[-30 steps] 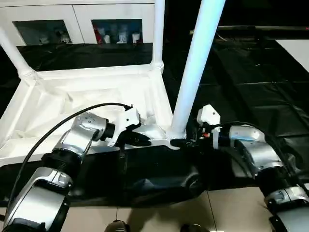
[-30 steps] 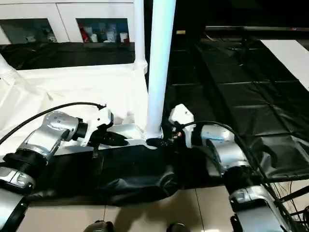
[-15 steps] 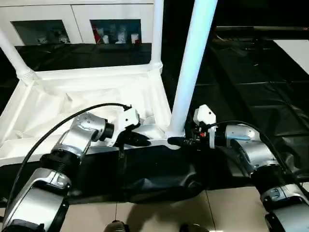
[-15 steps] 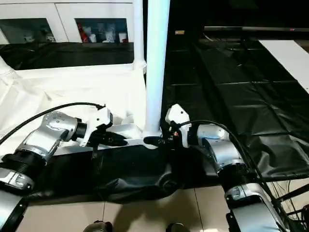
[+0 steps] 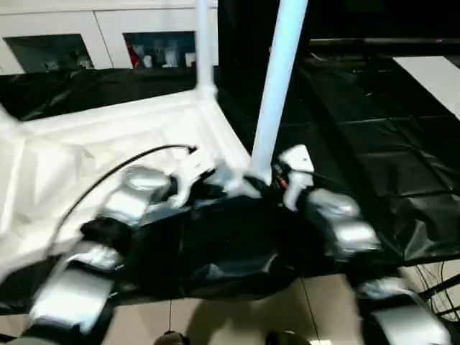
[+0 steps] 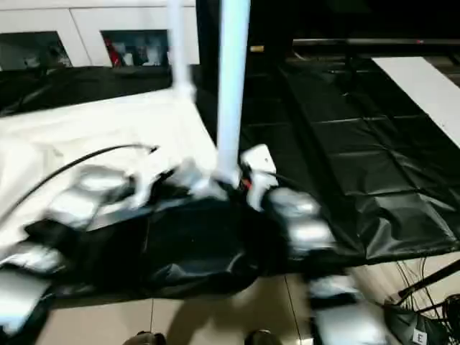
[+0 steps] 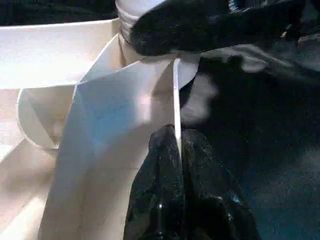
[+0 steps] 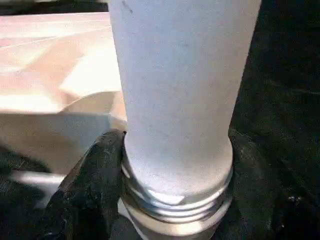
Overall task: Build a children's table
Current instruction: Rotate leg to tighten
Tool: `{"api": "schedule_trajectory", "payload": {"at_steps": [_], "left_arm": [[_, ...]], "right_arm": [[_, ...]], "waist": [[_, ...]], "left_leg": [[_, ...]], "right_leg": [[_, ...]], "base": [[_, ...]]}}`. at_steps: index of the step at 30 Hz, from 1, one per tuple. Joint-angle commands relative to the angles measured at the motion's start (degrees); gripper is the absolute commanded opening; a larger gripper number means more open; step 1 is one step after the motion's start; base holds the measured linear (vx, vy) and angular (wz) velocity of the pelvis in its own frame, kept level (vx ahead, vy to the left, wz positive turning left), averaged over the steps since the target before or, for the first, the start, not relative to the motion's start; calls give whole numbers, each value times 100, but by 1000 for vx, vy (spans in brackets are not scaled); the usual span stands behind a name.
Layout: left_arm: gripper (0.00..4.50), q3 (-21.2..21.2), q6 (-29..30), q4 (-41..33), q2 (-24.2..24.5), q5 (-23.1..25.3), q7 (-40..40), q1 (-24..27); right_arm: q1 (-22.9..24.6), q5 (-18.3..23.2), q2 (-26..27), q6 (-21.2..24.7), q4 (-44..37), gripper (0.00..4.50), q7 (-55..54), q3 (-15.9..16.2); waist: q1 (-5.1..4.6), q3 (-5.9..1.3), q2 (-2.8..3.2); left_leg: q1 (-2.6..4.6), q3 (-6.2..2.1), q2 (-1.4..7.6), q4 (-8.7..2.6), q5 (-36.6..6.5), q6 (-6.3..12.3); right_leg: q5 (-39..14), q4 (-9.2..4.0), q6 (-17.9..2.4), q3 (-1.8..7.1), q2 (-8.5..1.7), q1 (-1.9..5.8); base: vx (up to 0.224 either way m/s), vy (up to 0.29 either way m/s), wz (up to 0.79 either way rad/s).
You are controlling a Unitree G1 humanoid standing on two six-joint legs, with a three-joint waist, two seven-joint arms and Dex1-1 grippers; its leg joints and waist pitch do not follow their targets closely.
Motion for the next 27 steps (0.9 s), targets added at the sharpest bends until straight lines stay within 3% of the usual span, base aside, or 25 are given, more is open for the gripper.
{"api": "schedule_trajectory", "payload": {"at_steps": [1,5,8,9,13,17,20,24,27], "left_arm": [[0,2,-142,195,-239,-43,250,1],[0,-67,-271,367,-342,121,349,-88],[0,-86,-337,444,-329,158,278,-98],[0,-102,-352,443,-305,171,244,-84],[0,-152,-434,459,-219,213,144,-35],[0,-186,-535,370,-99,214,-202,64],[0,-197,-596,265,-9,185,-404,135],[0,-243,-637,61,191,128,-839,283],[0,-275,-691,-94,351,104,-1129,354]], "right_arm": [[2,-80,158,111,477,269,-656,-125],[-205,-207,572,39,848,269,-1313,-132],[-231,-171,691,-66,842,269,-1143,-150],[-209,-88,710,-164,785,325,-1050,-193],[-152,44,624,-426,604,367,-829,-292],[-66,57,203,-352,187,390,-164,-272],[72,52,-156,-209,-194,398,671,-50],[401,187,-846,-170,-836,398,2101,262],[620,390,-1282,19,-1250,398,3215,473]], "waist": [[18,-440,-14],[20,-432,-14],[16,-432,-30],[18,-434,-30],[30,-451,-40],[39,-451,-81],[87,-460,-96],[97,-445,-132],[89,-441,-109]], "left_leg": [[70,94,-127,-403,-1601,-20],[62,82,-120,-431,-1684,-15],[63,77,-117,-440,-1797,2],[61,77,-109,-443,-1776,20],[52,94,-109,-422,-1551,125],[50,115,-114,-403,-1357,215],[17,109,-110,-381,-1030,425],[20,114,-96,-372,-1079,549],[23,115,-94,-375,-1135,536]], "right_leg": [[-1459,-449,-1216,102,-111,340],[-1634,-463,-1101,95,-113,327],[-1685,-473,-1048,98,-113,327],[-1626,-470,-1051,103,-119,329],[-1247,-439,-1175,110,-117,342],[-994,-419,-1255,115,-108,358],[-582,-373,-1319,104,-103,408],[-649,-383,-1335,106,-114,417],[-804,-396,-1362,103,-111,400]], "base": [[0,0,0],[0,0,0],[0,0,0],[0,0,0],[0,0,0],[0,0,0],[0,0,0],[0,0,0],[0,0,0]]}}
